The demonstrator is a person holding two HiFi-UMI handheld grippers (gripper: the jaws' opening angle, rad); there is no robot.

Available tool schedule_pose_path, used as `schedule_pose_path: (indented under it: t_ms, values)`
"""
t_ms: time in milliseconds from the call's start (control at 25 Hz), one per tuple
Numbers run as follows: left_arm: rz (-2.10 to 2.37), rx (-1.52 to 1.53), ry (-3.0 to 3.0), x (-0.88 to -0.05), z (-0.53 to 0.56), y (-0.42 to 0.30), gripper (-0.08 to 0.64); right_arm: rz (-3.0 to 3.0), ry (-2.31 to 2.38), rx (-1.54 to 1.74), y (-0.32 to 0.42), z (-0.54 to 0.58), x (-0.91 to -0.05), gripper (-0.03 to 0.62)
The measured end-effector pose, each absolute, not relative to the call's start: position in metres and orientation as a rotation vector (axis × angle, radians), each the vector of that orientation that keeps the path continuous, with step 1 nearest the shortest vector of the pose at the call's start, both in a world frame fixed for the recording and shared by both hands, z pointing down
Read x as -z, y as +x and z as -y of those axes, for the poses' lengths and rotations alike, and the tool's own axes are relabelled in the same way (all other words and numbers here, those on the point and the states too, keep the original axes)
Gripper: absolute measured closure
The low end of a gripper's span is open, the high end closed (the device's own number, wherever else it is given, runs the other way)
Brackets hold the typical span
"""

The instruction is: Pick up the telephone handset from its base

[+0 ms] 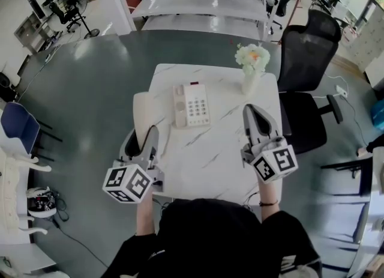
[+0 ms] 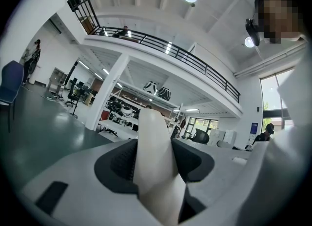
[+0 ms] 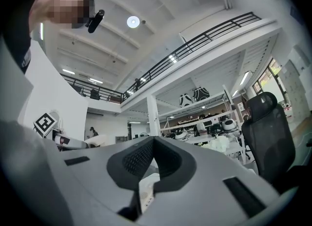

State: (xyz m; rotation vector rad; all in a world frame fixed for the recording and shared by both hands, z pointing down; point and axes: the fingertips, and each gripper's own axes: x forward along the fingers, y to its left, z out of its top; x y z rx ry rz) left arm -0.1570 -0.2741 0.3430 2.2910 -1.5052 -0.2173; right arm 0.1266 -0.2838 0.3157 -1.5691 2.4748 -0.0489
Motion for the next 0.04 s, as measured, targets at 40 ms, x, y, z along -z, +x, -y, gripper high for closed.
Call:
schedule_pose_path:
  t_ms: [40]
  values:
    - [1.505, 0.215, 2.292, -0.3427, 0.2743, -0.1569, 0.353, -2.475, -1.574, 0.046, 0.1267, 0.2838, -0.3150, 0.601]
